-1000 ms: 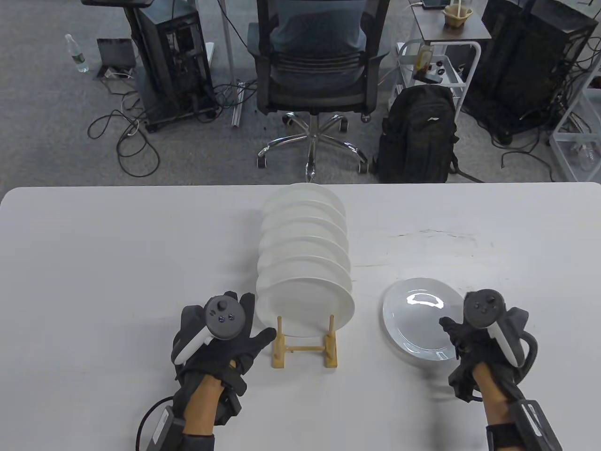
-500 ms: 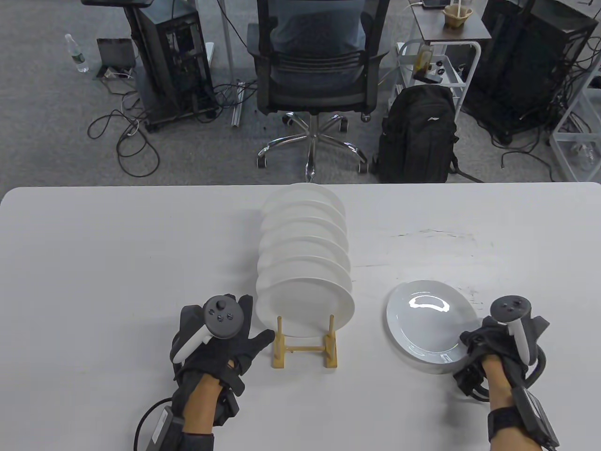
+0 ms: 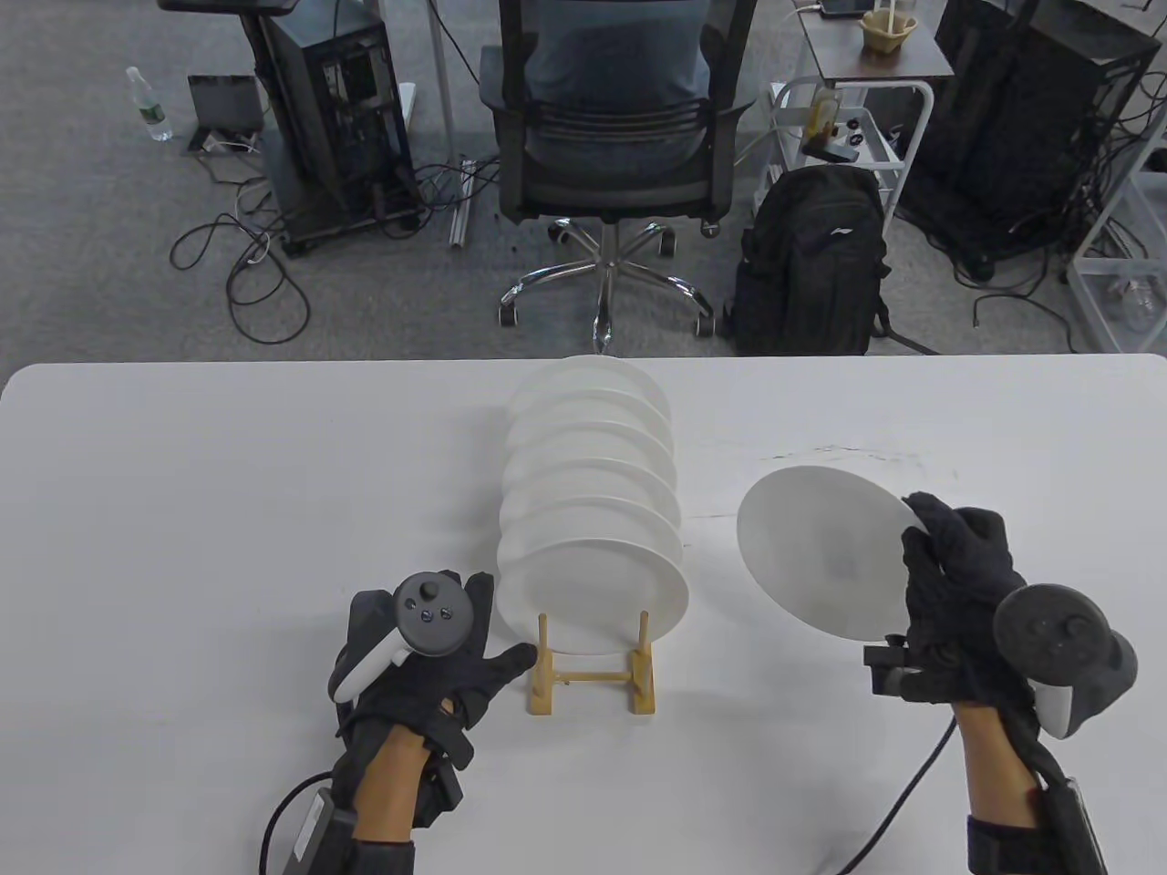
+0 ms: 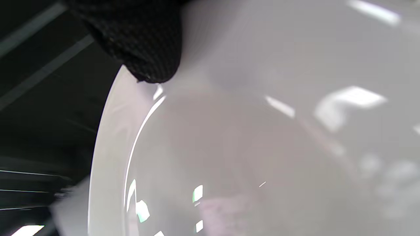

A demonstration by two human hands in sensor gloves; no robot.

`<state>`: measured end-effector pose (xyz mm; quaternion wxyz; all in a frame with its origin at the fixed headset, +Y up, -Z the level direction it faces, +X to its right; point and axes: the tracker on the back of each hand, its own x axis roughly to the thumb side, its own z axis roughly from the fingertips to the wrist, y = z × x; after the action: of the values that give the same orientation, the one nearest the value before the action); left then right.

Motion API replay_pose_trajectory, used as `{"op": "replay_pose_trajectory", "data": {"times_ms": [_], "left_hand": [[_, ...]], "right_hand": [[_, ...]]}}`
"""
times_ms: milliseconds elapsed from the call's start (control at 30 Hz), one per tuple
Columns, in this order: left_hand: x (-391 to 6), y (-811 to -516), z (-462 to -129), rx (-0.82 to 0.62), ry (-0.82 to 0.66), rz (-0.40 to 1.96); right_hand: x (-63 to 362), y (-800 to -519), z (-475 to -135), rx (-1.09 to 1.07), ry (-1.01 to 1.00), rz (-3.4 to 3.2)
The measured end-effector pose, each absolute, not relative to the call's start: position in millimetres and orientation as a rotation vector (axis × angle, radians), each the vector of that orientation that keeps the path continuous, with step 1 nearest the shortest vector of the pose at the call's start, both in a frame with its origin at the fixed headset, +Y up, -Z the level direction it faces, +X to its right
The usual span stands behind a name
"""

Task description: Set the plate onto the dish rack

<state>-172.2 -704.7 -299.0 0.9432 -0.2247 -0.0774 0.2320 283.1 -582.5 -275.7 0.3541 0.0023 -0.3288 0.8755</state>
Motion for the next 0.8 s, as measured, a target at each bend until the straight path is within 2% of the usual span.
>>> {"op": "replay_pose_trajectory", "data": {"times_ms": [133,267,400,500,633,800], "left_hand": [[-172,-704,-299,-0.457,-0.162,0.479],[-172,-704,-299,-0.458,-0.168,0.483],[-174,-704,-298,-0.453,-0.167,0.486],[-175,-703,-298,-0.45,-0.167,0.494],[-177,-703,-298,-0.452,-0.164,0.495],[-176,-703,-298,-0.46,-0.165,0.49]], "right_hand": [[221,-541,-262,0.311,-0.893,2.274],[158,-532,-257,0.547,-0.899,2.352],[107,-548,-260,0.704,-0.932,2.473],[85,-565,-268,0.75,-0.921,2.548],[68,-589,-282,0.738,-0.82,2.642],[53,-618,-296,0.726,-0.597,2.739]]}}
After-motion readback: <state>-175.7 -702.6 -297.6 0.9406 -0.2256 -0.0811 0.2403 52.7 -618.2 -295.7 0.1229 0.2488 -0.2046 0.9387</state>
